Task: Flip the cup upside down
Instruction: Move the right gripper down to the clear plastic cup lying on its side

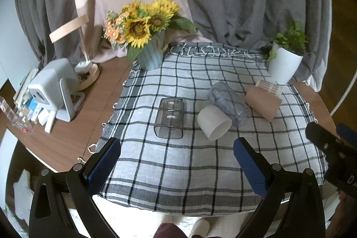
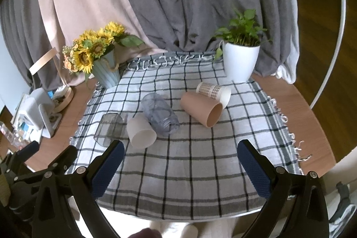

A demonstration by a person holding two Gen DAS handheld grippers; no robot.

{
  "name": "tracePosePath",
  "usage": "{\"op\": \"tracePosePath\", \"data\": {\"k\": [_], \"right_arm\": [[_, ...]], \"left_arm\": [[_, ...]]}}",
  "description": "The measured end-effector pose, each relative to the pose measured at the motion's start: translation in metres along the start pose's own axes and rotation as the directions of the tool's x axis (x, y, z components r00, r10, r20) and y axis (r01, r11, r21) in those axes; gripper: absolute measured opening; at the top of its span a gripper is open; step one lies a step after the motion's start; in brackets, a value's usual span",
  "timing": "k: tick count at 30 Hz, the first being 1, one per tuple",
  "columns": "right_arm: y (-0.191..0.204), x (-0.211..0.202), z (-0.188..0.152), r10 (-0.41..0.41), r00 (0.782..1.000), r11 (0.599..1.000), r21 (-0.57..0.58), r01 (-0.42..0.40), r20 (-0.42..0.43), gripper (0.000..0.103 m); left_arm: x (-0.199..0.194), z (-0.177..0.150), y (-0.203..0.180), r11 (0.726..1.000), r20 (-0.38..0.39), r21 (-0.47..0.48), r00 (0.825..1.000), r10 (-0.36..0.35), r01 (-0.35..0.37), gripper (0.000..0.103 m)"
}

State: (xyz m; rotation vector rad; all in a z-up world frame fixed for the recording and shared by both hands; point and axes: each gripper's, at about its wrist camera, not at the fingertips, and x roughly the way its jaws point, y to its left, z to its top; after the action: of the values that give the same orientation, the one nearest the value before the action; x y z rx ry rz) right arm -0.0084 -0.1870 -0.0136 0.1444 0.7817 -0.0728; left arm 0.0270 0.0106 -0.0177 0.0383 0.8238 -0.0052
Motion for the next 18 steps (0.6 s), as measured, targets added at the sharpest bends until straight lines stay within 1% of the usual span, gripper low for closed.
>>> {"op": "tracePosePath", "data": {"k": [4, 9, 11, 18], "right_arm": [[0.004, 0.024, 0.011, 0.043, 0.997, 0.999, -0.007, -0.043, -0.062, 0.102], [0.011, 0.053, 0.027, 0.057, 0.992, 0.998, -0.027, -0.06, -0.108, 0.102], [0.015, 0.067, 0.035, 0.064, 0.99, 0.997, -0.039, -0.07, -0.127, 0.101], [0.032, 0.119, 0.063, 0.089, 0.971, 0.988, -0.105, -0.114, -0.224, 0.101]], "left_arm": [[0.017, 0.009, 0.007, 0.999, -0.032, -0.039, 0.999, 0.006, -0.007, 0.103], [0.04, 0.021, 0.014, 0.996, -0.064, -0.076, 0.997, 0.051, -0.056, 0.103], [0.051, 0.026, 0.017, 0.994, -0.082, -0.091, 0.995, 0.056, -0.063, 0.103], [0.088, 0.04, 0.025, 0.988, -0.154, -0.126, 0.985, 0.074, -0.094, 0.103]]}}
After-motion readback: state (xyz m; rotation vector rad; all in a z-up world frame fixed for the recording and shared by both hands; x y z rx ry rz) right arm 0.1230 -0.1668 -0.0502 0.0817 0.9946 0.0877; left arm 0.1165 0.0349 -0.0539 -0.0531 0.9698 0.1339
